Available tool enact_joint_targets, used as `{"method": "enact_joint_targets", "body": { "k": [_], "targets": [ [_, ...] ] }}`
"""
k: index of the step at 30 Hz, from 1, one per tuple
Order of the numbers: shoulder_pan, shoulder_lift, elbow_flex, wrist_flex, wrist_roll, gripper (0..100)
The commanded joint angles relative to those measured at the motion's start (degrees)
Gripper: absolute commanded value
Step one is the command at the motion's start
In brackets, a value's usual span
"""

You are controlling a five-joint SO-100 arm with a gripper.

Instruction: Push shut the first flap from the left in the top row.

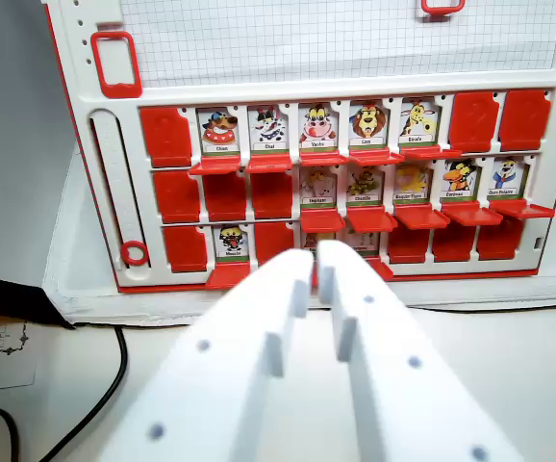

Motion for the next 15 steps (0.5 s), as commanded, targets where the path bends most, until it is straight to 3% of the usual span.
{"method": "enact_joint_targets", "body": {
  "k": [1, 15],
  "targets": [
    [0.1, 3.9, -3.4, 1.7, -0.3, 0],
    [-0.5, 5.9, -0.3, 7.1, 0.2, 0]
  ]
}}
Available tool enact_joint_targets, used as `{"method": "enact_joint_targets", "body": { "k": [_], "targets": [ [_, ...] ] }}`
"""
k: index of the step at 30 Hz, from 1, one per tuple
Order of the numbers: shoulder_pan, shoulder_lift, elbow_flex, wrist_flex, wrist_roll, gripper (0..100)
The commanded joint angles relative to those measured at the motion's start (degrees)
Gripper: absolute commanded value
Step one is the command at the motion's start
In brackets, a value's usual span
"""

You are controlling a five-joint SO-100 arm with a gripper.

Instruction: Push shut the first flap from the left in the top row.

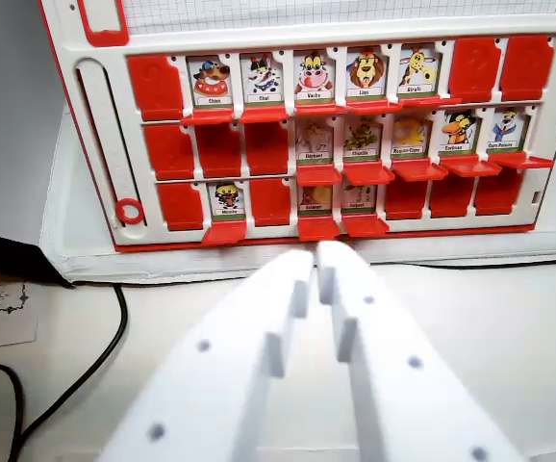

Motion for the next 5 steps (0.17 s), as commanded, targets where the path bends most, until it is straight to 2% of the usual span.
{"method": "enact_joint_targets", "body": {
  "k": [1, 5],
  "targets": [
    [-0.6, 2.4, -0.7, 0.2, 0.1, 0],
    [-0.4, 1.7, -1.6, 0.2, -0.2, 0]
  ]
}}
